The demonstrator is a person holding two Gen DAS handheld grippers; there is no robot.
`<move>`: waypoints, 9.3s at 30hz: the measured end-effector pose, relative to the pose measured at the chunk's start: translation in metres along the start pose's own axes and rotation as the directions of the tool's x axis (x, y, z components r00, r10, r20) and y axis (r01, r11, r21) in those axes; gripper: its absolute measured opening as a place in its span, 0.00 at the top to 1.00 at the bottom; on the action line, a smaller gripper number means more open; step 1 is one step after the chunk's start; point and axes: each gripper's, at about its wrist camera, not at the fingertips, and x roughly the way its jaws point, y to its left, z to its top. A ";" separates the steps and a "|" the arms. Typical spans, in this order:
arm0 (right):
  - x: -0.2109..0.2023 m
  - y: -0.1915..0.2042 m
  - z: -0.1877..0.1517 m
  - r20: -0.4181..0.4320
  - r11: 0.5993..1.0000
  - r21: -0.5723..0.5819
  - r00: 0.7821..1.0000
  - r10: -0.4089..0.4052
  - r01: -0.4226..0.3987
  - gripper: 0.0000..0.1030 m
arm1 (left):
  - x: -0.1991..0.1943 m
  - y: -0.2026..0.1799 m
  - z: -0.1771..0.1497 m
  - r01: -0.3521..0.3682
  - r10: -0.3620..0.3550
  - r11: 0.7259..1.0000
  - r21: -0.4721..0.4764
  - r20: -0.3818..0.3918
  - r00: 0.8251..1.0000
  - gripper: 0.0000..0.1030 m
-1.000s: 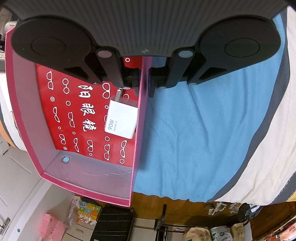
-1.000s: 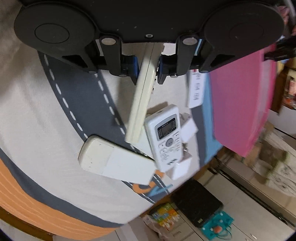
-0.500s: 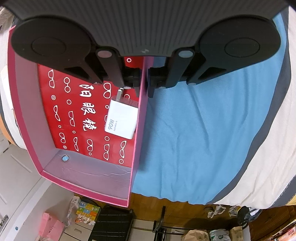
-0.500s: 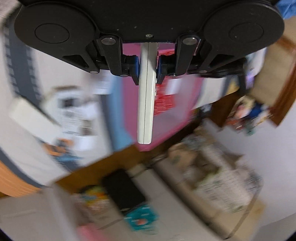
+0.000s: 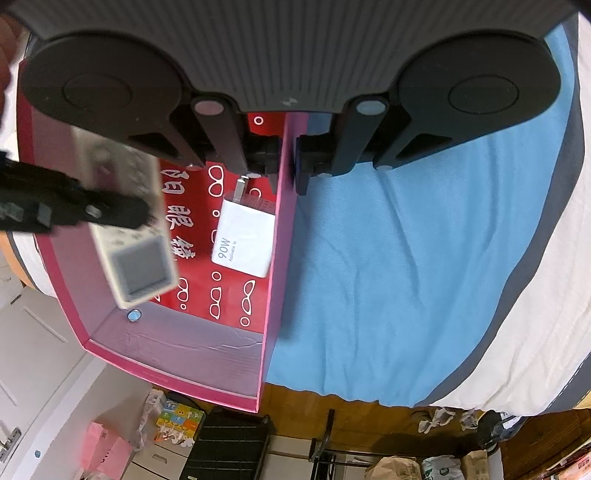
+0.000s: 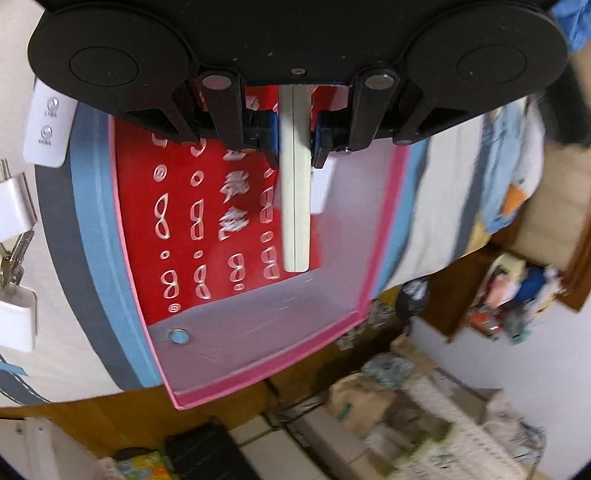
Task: Organize rigid objects
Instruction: 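Lower the cream remote into the pink box and open the right tool, then move the right tool back to the small white remote, then grasp the small white remote with the right tool, then place the small white remote into the pink box beside the cream remote, then move the right tool back to the white TCL remote, then grasp the white TCL remote by its end with the right tool, then lower the TCL remote into the pink box and open the right tool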
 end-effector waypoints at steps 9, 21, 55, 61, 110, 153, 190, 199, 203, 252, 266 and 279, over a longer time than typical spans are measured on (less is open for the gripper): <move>0.035 -0.008 0.010 -0.100 0.991 0.106 0.993 -0.070 0.081 0.73 | 0.001 0.005 0.000 0.025 -0.025 1.000 -0.007 -0.001 1.000 0.93; -0.078 0.021 0.001 0.038 0.964 -0.253 0.996 -0.075 0.082 0.51 | 0.001 0.003 0.000 0.021 -0.021 1.000 -0.016 -0.001 1.000 0.93; -0.046 -0.106 -0.034 -0.028 0.939 -0.250 0.967 -0.252 0.237 0.66 | 0.005 -0.002 0.000 -0.045 0.046 0.999 0.011 -0.021 0.999 0.93; -0.068 -0.115 -0.035 -0.057 0.937 -0.259 0.965 -0.257 0.235 0.96 | 0.005 -0.001 0.000 -0.034 0.034 0.999 0.000 -0.023 0.999 0.93; -0.045 -0.090 -0.060 -0.059 0.823 -0.511 0.945 -0.321 0.248 0.51 | 0.005 0.003 0.000 -0.029 0.028 0.999 -0.028 -0.029 0.999 0.90; 0.004 0.059 -0.021 0.132 0.700 -0.610 0.919 -0.372 0.371 0.39 | 0.005 0.013 -0.002 0.031 -0.032 0.999 -0.040 -0.039 0.999 0.92; -0.110 -0.151 0.014 0.116 0.904 -0.275 0.944 -0.307 0.328 0.28 | -0.003 0.001 -0.003 -0.065 0.066 0.998 0.019 -0.057 0.996 0.88; -0.080 -0.153 0.012 0.101 0.840 -0.324 0.899 -0.427 0.435 0.35 | -0.003 -0.006 -0.007 -0.076 0.080 0.995 0.066 -0.053 0.995 0.96; -0.088 -0.149 0.010 0.100 0.849 -0.341 0.914 -0.394 0.403 0.52 | -0.004 -0.004 -0.008 -0.061 0.065 0.996 0.069 -0.062 0.996 0.96; -0.058 0.006 -0.023 0.001 0.937 -0.349 1.000 0.026 -0.024 0.80 | -0.008 0.005 -0.007 0.013 -0.010 0.999 0.050 -0.056 0.998 0.94; -0.039 0.023 -0.020 0.163 0.863 -0.451 0.972 -0.171 0.228 0.68 | -0.006 0.011 -0.008 0.035 -0.034 0.999 0.029 -0.051 0.998 0.93; -0.141 0.016 -0.018 0.262 0.653 -0.729 0.965 -0.012 0.205 0.39 | -0.003 0.010 -0.004 0.031 -0.030 0.999 0.014 -0.076 0.997 0.92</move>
